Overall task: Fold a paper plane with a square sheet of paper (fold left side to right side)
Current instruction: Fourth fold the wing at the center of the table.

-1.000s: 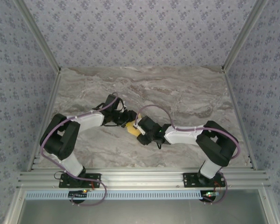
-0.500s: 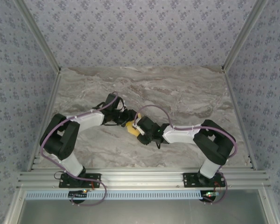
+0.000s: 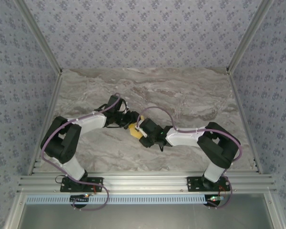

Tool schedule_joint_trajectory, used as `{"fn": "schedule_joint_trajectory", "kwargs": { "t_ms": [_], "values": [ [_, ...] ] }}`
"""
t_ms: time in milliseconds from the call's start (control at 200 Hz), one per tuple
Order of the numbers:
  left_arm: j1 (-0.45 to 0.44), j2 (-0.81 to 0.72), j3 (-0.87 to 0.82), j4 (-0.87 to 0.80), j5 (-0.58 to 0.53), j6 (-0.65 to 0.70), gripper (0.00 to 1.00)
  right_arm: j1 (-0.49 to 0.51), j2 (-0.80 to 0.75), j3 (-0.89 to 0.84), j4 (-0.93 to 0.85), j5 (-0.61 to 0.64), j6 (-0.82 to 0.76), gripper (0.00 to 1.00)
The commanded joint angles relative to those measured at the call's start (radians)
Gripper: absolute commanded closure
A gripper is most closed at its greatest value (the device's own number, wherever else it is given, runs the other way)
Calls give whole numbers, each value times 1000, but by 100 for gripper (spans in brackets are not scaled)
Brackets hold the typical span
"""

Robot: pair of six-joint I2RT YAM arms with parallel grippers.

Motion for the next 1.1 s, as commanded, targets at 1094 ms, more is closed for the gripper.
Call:
{"fn": "schedule_joint_trajectory", "kwargs": {
  "t_ms": [1094],
  "values": [
    [85,-271,-174,-26,13,48,36,-66,6,-14,-6,-177,24,86]
  ]
}}
